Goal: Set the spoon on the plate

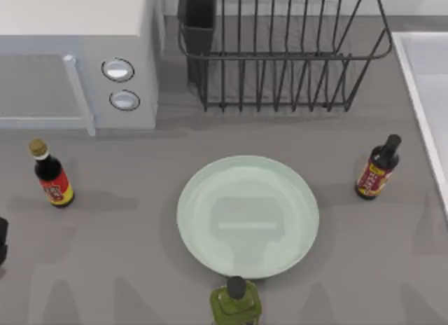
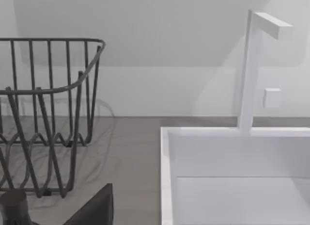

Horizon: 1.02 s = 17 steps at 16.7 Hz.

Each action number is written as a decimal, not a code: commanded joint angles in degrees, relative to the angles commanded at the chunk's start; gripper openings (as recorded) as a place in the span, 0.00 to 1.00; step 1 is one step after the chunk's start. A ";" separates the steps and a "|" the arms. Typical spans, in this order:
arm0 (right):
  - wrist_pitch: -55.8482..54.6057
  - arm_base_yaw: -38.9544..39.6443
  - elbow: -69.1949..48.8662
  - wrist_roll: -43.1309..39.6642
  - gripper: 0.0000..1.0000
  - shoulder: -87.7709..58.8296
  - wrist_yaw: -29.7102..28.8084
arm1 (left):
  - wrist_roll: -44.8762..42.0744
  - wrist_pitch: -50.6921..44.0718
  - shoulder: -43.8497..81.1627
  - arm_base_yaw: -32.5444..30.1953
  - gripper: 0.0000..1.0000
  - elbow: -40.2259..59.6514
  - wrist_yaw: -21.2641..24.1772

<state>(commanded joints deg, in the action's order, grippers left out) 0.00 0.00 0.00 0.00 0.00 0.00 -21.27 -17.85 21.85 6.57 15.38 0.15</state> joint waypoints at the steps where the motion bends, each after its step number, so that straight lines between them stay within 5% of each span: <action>1: 0.00 0.00 0.00 0.00 1.00 0.00 0.00 | -4.57 -3.70 5.11 1.28 1.00 2.84 0.02; 10: 0.00 0.00 0.00 0.00 1.00 0.00 0.00 | -42.16 -34.65 47.52 12.41 1.00 27.19 -0.05; 17: 0.00 0.00 0.00 0.00 1.00 0.00 0.00 | -52.46 -42.53 57.94 15.59 1.00 34.88 0.17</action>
<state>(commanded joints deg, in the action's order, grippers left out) 0.00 0.00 0.00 0.00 0.00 0.00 -73.73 -60.38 79.79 22.15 50.26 0.32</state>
